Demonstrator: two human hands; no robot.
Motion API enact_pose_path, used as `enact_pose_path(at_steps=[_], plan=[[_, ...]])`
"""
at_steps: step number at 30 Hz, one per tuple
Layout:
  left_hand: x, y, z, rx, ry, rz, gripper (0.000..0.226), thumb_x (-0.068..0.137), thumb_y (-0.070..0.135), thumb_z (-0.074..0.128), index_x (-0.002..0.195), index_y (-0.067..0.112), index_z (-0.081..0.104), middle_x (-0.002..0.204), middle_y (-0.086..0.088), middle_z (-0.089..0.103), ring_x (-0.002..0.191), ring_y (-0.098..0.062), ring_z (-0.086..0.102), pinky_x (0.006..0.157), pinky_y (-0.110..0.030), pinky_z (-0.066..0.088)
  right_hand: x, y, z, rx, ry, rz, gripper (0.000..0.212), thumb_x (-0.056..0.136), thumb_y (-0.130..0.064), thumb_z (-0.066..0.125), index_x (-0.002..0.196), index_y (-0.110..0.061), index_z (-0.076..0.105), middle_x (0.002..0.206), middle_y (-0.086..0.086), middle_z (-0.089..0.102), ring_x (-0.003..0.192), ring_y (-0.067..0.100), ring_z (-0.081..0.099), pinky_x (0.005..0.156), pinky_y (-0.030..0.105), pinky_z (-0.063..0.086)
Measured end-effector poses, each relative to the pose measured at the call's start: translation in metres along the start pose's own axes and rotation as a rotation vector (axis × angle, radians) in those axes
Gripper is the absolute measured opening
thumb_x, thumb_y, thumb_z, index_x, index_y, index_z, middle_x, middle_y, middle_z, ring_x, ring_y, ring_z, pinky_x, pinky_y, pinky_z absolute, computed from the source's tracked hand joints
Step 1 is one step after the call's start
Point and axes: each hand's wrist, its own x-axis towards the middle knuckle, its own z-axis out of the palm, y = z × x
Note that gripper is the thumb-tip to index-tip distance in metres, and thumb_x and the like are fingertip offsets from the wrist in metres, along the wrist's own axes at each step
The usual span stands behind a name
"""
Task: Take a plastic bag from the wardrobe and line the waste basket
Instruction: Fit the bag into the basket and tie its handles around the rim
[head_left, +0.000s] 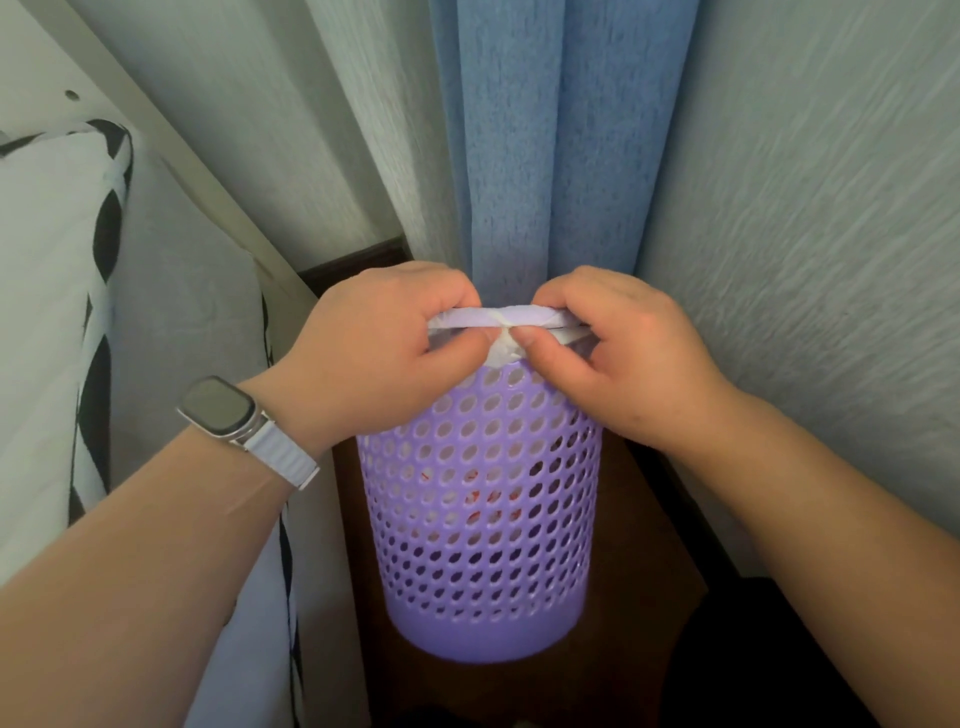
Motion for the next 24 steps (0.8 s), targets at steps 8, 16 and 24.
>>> enact_pose_path(at_steps=[8,16,24], plan=[[-0.001,0.000,0.003,0.158,0.222,0.037,0.029,0.089,0.036,0.047,0.076,0.014,0.060,0.068,0.009,0.048,0.065,-0.013,0.048,0.054,-0.032,0.037,0.006,0.003,-0.007,0.014,0.069,0.066,0.033,0.086,-0.044,0.058,0.099,-0.014,0.065,0.090,0.000,0.062,0.086,0.022,0.056,0.078,0.037,0.044],[-0.002,0.000,0.003,0.035,0.204,0.023,0.024,0.089,0.034,0.049,0.074,0.017,0.058,0.065,0.011,0.045,0.062,-0.007,0.043,0.056,-0.027,0.036,0.003,0.000,-0.003,0.049,0.231,0.127,0.024,0.086,-0.034,0.057,0.087,-0.010,0.061,0.083,-0.002,0.054,0.078,0.019,0.051,0.072,0.039,0.043],[-0.001,0.000,-0.006,-0.053,-0.044,0.036,0.026,0.080,0.041,0.055,0.096,0.023,0.065,0.082,0.007,0.062,0.077,-0.012,0.057,0.070,-0.034,0.046,-0.002,0.000,0.004,-0.046,0.229,0.104,0.021,0.083,-0.032,0.057,0.081,-0.011,0.058,0.077,0.004,0.052,0.073,0.025,0.049,0.071,0.040,0.035]])
